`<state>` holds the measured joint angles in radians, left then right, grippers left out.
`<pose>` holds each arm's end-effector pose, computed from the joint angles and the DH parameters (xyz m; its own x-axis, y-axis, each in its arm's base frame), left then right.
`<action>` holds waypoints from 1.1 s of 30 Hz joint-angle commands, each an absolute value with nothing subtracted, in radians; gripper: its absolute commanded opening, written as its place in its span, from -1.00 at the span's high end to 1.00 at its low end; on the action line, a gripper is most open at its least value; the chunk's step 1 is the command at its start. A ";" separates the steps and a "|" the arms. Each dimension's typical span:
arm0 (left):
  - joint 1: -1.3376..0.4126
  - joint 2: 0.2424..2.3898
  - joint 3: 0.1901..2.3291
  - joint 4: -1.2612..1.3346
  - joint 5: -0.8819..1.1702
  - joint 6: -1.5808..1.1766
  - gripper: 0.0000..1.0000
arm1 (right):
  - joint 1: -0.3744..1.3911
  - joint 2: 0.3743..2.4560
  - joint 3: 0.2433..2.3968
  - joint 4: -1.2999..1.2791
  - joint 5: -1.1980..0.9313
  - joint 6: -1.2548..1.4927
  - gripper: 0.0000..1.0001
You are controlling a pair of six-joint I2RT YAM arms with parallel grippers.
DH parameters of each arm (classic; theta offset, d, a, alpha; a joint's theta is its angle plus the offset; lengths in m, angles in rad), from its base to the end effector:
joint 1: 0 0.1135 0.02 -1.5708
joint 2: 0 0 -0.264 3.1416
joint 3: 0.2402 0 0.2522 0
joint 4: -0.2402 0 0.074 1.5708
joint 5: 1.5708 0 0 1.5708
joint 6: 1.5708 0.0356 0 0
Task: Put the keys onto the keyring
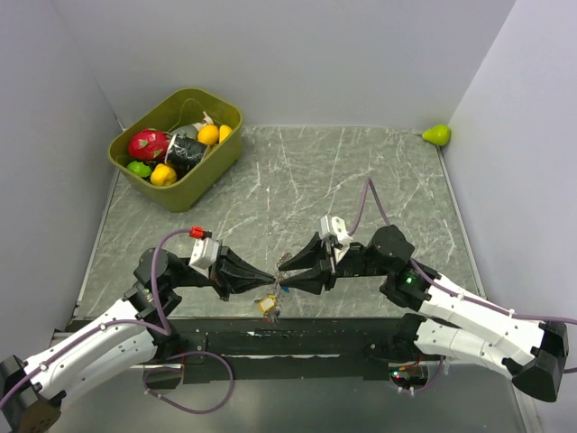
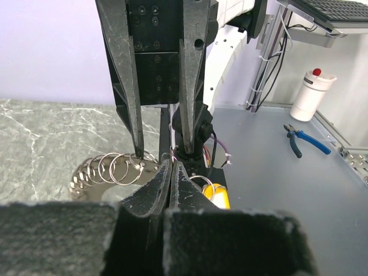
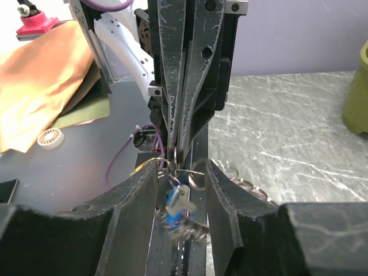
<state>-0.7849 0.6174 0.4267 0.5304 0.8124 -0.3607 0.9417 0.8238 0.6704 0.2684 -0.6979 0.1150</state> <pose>0.0875 -0.1239 0.3116 -0.1219 -0.2213 -0.9676 0.9911 -0.0805 -0.1064 0.0948 0.1691 0.3407 -0.0471 0.0847 -0.9953 -0.9963 -0.0755 0.0407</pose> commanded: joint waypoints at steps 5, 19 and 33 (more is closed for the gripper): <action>-0.799 0.609 0.477 0.603 0.801 -0.353 0.98 | 0.936 0.856 0.689 0.298 -0.730 0.121 0.59; -0.807 0.618 0.558 0.359 0.743 -0.249 0.90 | 0.936 0.887 0.764 0.161 -0.721 0.083 1.00; -0.807 0.761 0.845 -0.287 0.735 0.058 -0.32 | 0.934 0.959 0.971 -0.320 -0.669 -0.166 1.00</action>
<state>-0.8024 0.6914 0.7593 -0.0814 0.7105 -0.0708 0.9352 0.9520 0.8864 -0.2298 -0.6762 -0.0887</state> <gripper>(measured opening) 0.634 0.010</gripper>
